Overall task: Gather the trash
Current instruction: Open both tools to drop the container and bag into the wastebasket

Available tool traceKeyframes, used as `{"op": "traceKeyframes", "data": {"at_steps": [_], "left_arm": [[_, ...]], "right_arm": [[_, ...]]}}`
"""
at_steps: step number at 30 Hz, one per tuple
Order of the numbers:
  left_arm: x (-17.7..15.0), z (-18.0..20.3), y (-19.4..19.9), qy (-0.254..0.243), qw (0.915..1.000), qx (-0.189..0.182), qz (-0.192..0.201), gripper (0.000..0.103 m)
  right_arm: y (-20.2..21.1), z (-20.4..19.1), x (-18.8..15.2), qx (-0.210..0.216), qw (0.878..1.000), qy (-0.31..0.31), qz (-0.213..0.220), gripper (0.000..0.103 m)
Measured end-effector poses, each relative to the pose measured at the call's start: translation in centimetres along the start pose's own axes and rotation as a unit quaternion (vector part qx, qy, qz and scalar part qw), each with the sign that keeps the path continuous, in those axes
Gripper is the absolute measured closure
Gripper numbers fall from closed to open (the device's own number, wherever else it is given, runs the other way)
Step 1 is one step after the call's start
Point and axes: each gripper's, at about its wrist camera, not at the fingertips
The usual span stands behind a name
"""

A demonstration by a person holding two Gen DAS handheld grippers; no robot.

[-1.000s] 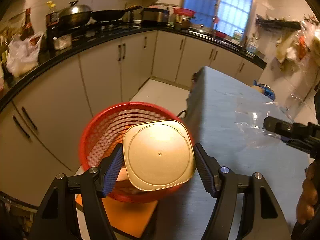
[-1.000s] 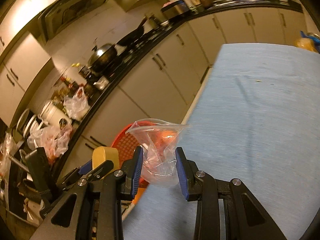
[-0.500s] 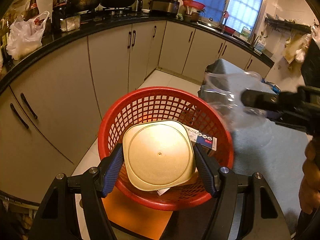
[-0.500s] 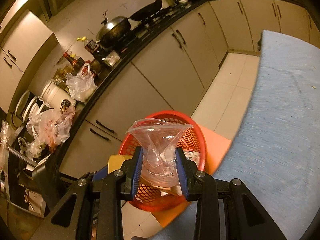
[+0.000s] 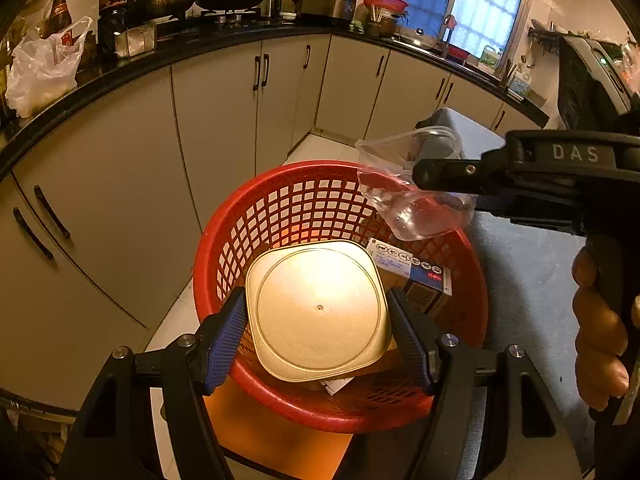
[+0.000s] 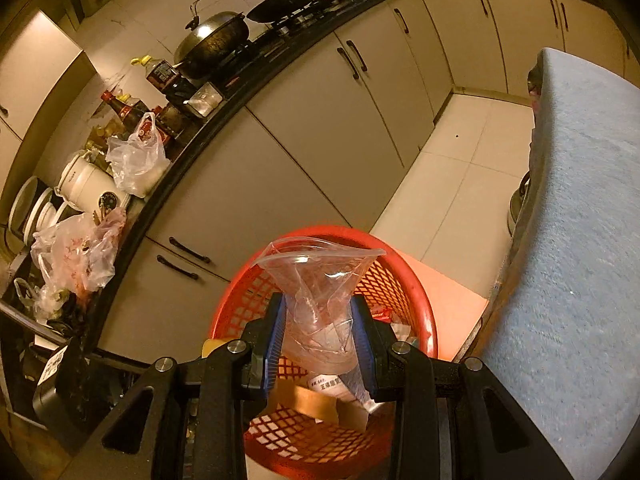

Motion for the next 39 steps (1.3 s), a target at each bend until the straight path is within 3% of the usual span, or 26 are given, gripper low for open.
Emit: {"op": "traceKeyframes", "data": {"at_steps": [16,24,39], "left_arm": [[-0.3,-0.1,-0.7,0.004,1.0,-0.003,-0.001,0.034],[-0.1,-0.2,-0.5,0.006,1.0,-0.003,0.003,0.034],[-0.4,-0.2,-0.7,0.007,1.0,-0.002,-0.002,0.034]], "right_arm": [[-2.7,0.4,0.0,-0.015,0.999,-0.001,-0.031,0.064],[-2.5,0.2,-0.1,-0.013,1.0,-0.001,-0.026,0.056],[-1.5,0.4,-0.2,-0.011,1.0,-0.006,-0.017,0.056]]}}
Point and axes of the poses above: each gripper's, at about its wrist camera, not at the fingertips, and y roughly against the way its jaws point, z to its right, x to its top, and after that the axes turned 13 degrees about -y, right-handed
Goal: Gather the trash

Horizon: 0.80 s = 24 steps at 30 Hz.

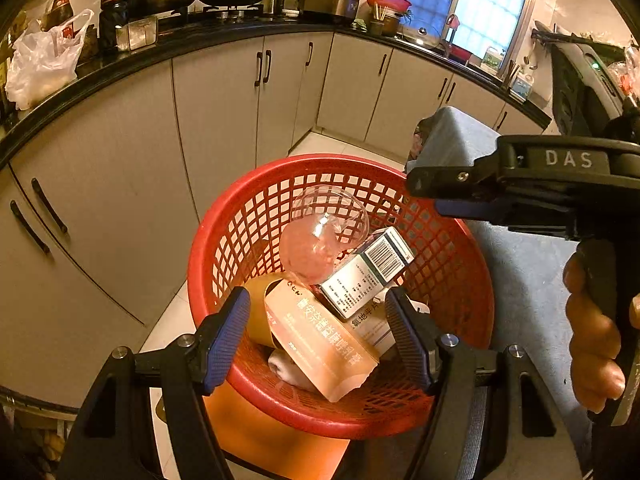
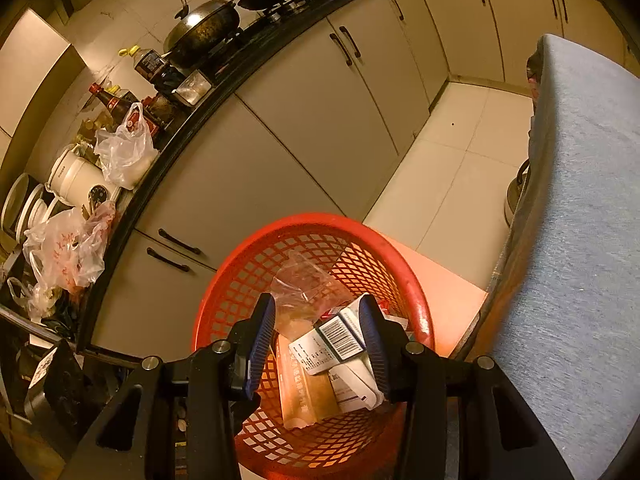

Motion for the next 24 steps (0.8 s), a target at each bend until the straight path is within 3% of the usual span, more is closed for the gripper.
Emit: {"op": "traceKeyframes", "data": {"at_steps": [7,18,24], "left_arm": [[0.0,0.0,0.2,0.002,1.0,0.01,0.002,0.032],[-0.2,1.0,0.8,-0.006,0.9987,0.049,0.011,0.021],[-0.4,1.2,1.0,0.002,0.9973,0.073,0.007,0.018]], "right_arm": [[1.1,0.2,-0.2,-0.005,1.0,0.0,0.009,0.053],[3.6,0.4,-1.1,-0.028,0.999,0.014,0.039,0.032],[4.7,0.6,-1.6,-0.046,0.997,0.023,0.052,0.03]]}}
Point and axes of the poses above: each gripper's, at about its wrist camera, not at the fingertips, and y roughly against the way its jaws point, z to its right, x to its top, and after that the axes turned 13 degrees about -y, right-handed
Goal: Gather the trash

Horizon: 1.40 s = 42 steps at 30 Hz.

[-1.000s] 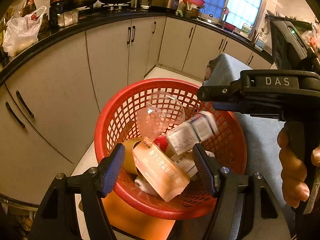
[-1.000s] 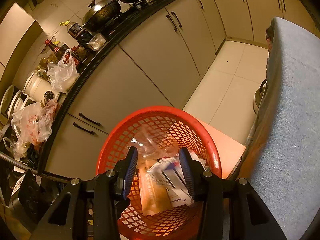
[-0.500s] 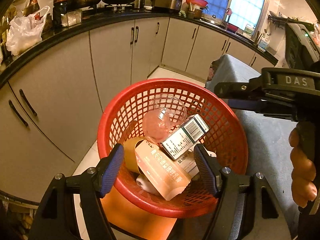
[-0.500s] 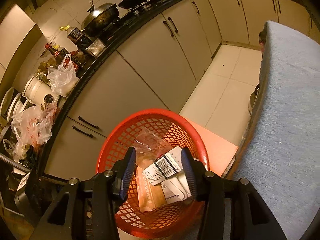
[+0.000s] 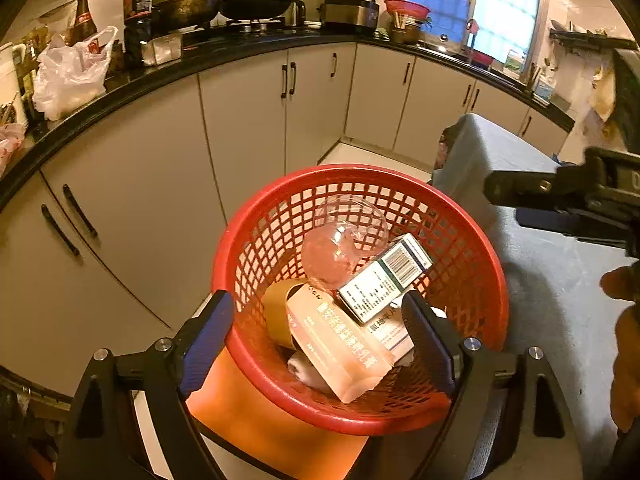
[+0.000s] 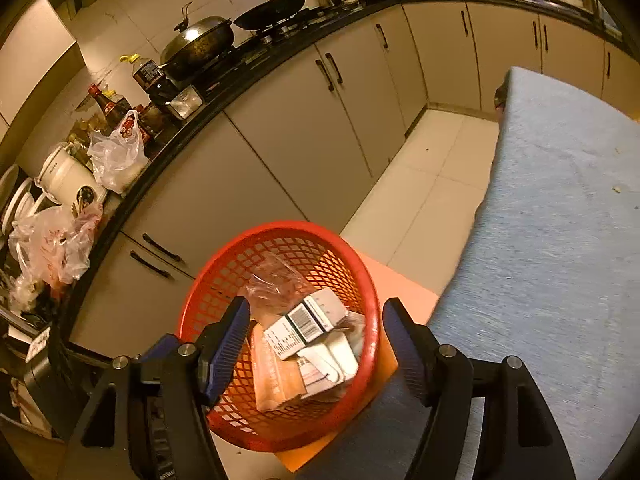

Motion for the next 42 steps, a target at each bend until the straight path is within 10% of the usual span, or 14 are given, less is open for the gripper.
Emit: {"op": "traceKeyframes", "data": {"at_steps": [19,42], "left_arm": [[-0.2,0.2,1.1,0.005,0.9951,0.097,-0.014,0.009],[-2.5,0.8,6.9,0.004,0.9847,0.173,0.021,0.008]], "right_arm": [[4.2,0.3,-2.3,-0.101,0.989,0.058,0.088,0.007],[7.7,0.4,-5.8,-0.15,0.973,0.098,0.144,0.004]]}}
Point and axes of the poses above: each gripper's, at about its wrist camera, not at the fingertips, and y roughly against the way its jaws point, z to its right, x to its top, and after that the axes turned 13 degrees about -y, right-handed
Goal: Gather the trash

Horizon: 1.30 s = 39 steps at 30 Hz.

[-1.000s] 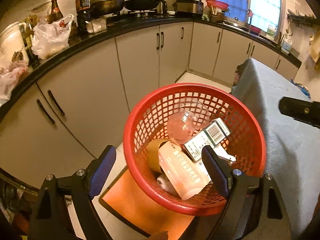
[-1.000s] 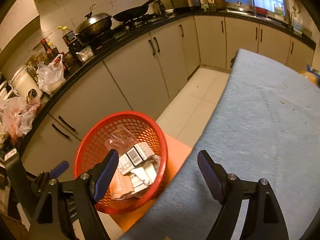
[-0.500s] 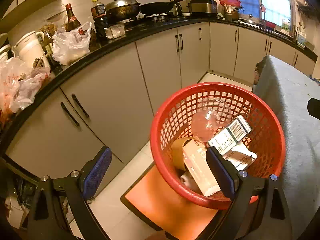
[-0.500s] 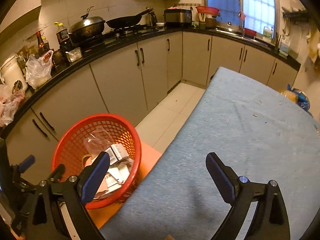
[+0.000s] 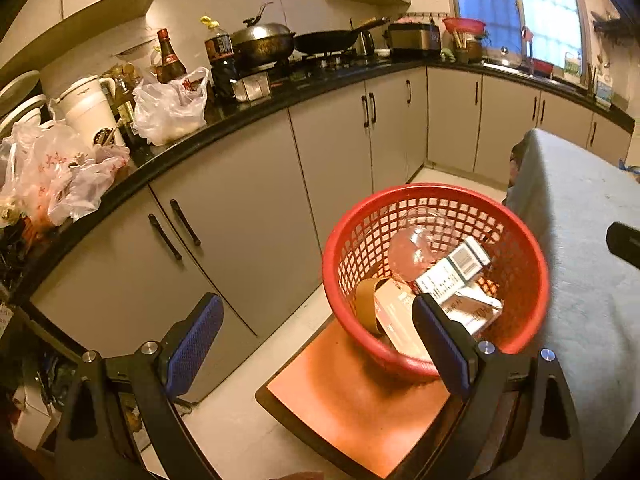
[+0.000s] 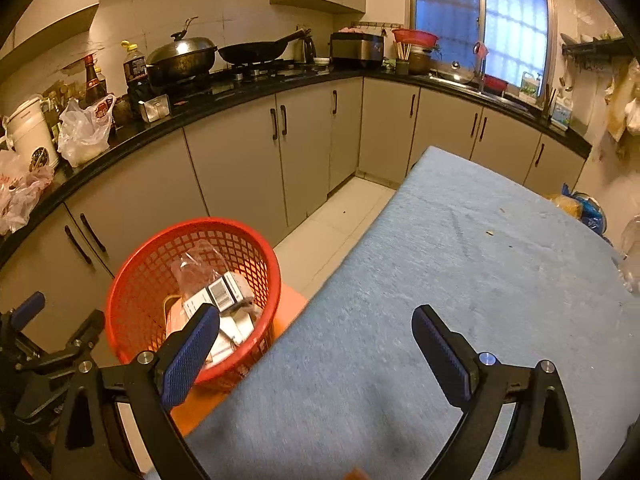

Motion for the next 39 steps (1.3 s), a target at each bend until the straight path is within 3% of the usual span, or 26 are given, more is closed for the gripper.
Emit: {"op": "traceKeyframes", "data": {"at_steps": [7,19,22,31,39], "left_arm": [[-2.8,0.0,5.5,0.011,0.9994,-0.008,0.033,0.008],[-9.6,1.6,14.5,0.006,0.996,-0.012,0.088,0.008],[-10.4,2.4,16.1,0.003,0.9942,-0.031,0.103,0.008],[-12.4,4.0,17.5,-0.005,0.9933,-0.052,0.103,0.008],[-13.3,4.9,16.9,-0.003,0.9939,-0.06,0.092,0.008]], "right_arm": [[5.1,1.8,-3.1,-0.001,1.0,-0.004,0.023,0.003],[15.7,4.1,-12.0,0.0,0.996,-0.017,0.092,0.001],[17.6,5.1,-13.7,-0.008,0.994,-0.032,0.107,0.0],[19.9,7.6,-18.1,-0.028,0.992,-0.062,0.108,0.0],[19.5,7.4,-18.7,-0.043,0.992,-0.042,0.11,0.0]]}}
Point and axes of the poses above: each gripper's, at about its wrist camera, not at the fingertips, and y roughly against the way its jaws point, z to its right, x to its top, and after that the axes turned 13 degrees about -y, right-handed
